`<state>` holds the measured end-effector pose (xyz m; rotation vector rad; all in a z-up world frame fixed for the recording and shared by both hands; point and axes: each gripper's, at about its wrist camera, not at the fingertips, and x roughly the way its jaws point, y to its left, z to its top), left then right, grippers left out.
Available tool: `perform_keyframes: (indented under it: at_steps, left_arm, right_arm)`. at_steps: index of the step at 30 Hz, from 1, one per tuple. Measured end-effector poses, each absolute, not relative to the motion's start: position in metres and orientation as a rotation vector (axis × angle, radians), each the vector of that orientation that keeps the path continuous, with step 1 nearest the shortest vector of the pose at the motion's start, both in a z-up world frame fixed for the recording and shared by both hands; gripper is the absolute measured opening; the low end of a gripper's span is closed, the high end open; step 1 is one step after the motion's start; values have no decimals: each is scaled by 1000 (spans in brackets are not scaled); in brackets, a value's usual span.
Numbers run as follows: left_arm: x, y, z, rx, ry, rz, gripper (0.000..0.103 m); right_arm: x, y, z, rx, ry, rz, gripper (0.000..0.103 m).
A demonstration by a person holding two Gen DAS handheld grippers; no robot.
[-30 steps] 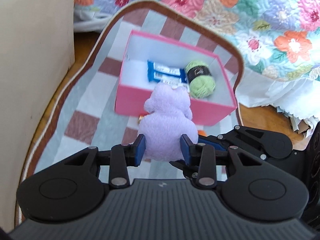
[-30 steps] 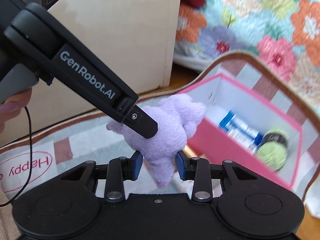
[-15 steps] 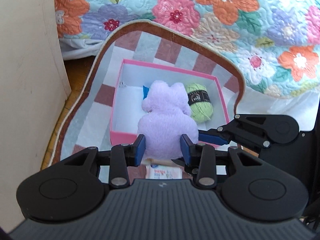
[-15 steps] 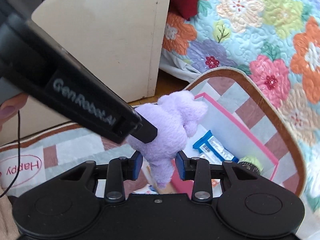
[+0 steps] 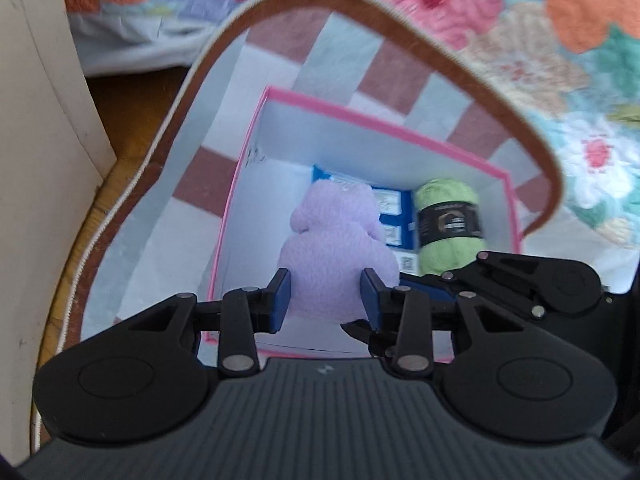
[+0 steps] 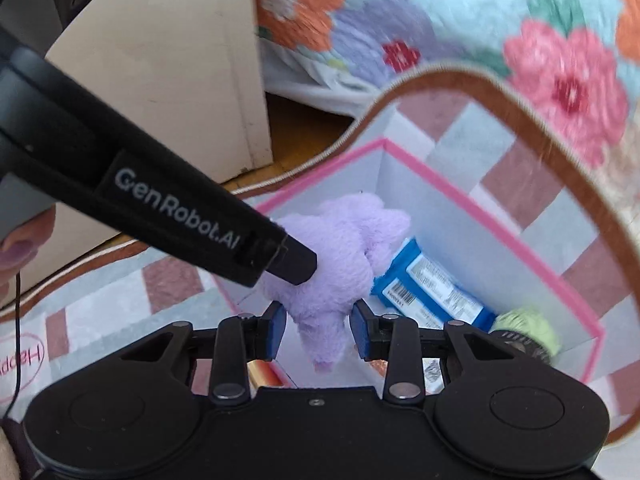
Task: Organize objects
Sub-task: 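Lower the plush toy into the pink box and open the left gripper, then move the left gripper to the white tissue pack and close on it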
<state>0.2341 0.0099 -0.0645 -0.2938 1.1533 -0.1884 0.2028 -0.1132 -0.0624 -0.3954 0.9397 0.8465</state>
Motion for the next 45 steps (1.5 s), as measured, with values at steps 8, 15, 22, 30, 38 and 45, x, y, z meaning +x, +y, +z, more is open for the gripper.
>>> perform_keyframes:
  at_steps: [8,15,22,30,38,45]
  left_arm:
    - [259,-11,-87,-122,1216,-109,36]
    - [253,-11,-90,-152,1153,-91,36]
    - [222,-9,-56,-98,1048,-124,39]
    - [161,-14,-5,-51,1003,-203,42]
    - [100,-26,25,-13,995,-289,49]
    - [72,-27,-2,-73,997,-322,53]
  right_arm:
    - [228,-106,-106,-307,1025,868,39]
    - [240,-95,-120,-257,1078,850,50]
    - [221,-126,-98,-191,1047,815,65]
    - [169,-191,-38,-63,969,797,66]
    - [121,-221,6,-64,937,818,67]
    - [75,-240,-2,-37,921,825,69]
